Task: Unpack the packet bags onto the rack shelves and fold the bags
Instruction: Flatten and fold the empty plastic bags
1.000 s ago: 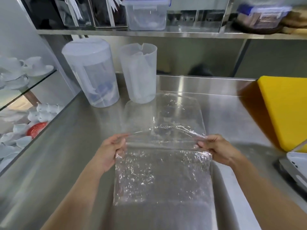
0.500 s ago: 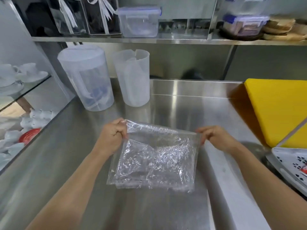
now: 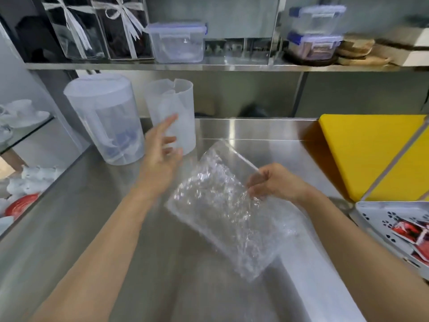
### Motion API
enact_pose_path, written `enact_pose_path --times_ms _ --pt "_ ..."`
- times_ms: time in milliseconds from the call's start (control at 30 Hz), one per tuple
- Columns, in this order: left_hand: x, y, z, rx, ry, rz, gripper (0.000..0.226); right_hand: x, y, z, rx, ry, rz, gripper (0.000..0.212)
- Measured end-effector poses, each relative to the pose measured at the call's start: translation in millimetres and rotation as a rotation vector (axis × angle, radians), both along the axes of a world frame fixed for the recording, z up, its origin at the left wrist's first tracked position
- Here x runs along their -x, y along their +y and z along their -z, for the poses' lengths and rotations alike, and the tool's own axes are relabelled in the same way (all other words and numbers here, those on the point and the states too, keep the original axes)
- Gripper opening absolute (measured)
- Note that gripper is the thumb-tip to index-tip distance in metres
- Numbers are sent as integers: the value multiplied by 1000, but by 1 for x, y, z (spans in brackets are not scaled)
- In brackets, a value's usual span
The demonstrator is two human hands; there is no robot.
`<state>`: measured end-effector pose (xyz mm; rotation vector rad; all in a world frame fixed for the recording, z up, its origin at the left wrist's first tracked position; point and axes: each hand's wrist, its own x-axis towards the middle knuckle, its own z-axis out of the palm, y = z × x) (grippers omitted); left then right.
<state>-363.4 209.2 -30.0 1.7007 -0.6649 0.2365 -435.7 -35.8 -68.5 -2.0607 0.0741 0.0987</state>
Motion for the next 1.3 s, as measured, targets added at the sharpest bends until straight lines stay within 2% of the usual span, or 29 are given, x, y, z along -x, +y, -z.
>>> enact_pose_path --times_ms 67,100,167,267,400,500,667,733,833,900,967,1067,1133,1267,1300 --pt "-6 5 6 322 142 -240 58 4 -9 8 -21 -136 324 23" --pt "-4 2 12 346 210 -276 69 6 -12 11 33 -211 476 19" --pt "7 -12 33 174 283 -176 98 11 -9 14 123 -332 639 16" --pt "25 -45 59 -9 358 7 125 18 2 10 -31 -418 544 10" --pt "20 -65 66 19 505 40 133 35 11 5 -290 -435 337 23" --pt "13 -64 69 69 625 125 119 51 4 5 -379 -410 295 15" --pt "18 -64 71 83 744 384 46 69 -18 18 -552 -311 372 10" --pt "23 -69 72 137 796 434 28 73 -27 22 -633 -297 392 10" --pt "27 -73 72 199 935 518 24 79 -38 25 -747 -274 384 11" --pt "30 -74 72 99 944 490 24 81 -44 26 -759 -233 348 19" --pt "33 -75 72 26 909 395 12 83 -50 28 -727 -193 327 26" --pt "35 -77 71 121 881 308 7 85 -58 33 -736 -121 269 30" --pt "37 -77 69 129 822 271 6 87 -63 36 -725 -52 227 36" --pt "41 -76 69 16 657 237 21 95 -72 43 -563 29 205 52" --pt "41 -76 69 -11 628 229 19 97 -74 44 -543 26 223 49"
